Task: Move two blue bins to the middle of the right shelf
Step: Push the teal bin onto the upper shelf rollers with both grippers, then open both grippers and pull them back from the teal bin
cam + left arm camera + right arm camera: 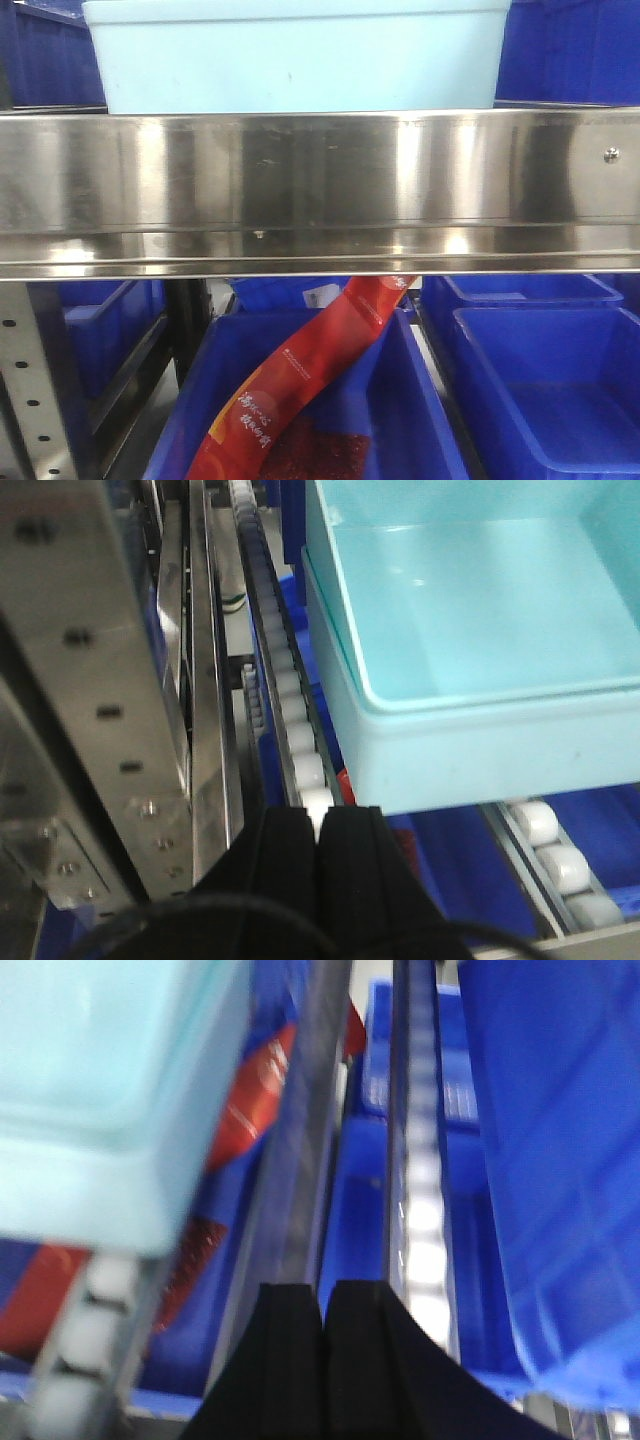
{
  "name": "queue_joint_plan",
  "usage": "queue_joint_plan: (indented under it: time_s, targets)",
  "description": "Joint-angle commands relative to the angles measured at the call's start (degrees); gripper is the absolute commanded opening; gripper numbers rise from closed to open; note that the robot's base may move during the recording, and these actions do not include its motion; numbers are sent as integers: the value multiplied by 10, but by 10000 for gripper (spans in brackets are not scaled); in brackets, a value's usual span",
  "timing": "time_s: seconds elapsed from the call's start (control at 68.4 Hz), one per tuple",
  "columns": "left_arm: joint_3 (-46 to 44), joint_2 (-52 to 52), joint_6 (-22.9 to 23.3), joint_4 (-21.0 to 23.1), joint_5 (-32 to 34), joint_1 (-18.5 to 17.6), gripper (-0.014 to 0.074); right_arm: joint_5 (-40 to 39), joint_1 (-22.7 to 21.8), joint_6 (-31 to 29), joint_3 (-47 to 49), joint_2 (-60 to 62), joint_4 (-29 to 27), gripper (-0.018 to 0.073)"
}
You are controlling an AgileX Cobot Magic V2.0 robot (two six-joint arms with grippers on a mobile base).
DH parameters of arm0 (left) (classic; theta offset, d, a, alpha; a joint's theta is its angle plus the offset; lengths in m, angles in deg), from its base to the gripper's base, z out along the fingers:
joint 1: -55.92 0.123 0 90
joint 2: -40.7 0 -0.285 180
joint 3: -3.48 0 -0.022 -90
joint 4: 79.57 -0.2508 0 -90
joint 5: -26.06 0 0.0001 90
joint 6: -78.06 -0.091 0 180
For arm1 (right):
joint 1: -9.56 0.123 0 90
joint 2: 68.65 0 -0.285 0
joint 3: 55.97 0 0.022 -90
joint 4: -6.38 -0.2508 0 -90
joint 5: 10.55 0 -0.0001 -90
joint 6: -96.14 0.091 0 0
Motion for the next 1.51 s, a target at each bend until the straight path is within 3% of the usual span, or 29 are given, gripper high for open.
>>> queue_joint_plan:
  time_s: [0.0, 0.219, 0.556, 0.848, 1.492]
  targets:
    - [64, 55, 12, -1, 57, 0, -111, -51, -5, 1, -56, 37, 8, -162]
    - [207, 200, 13, -1, 119, 0, -111, -168, -5, 1, -212, 162, 8, -162]
    - [304, 379, 13, -1, 127, 0, -111, -292, -5, 1, -369, 398, 8, -162]
    - [308, 421, 13, -5, 124, 0, -111, -295, -5, 1, -383, 529, 8, -162]
    - [308, 421, 13, -5, 124, 0, -111, -299, -5, 1, -383, 531, 8, -162]
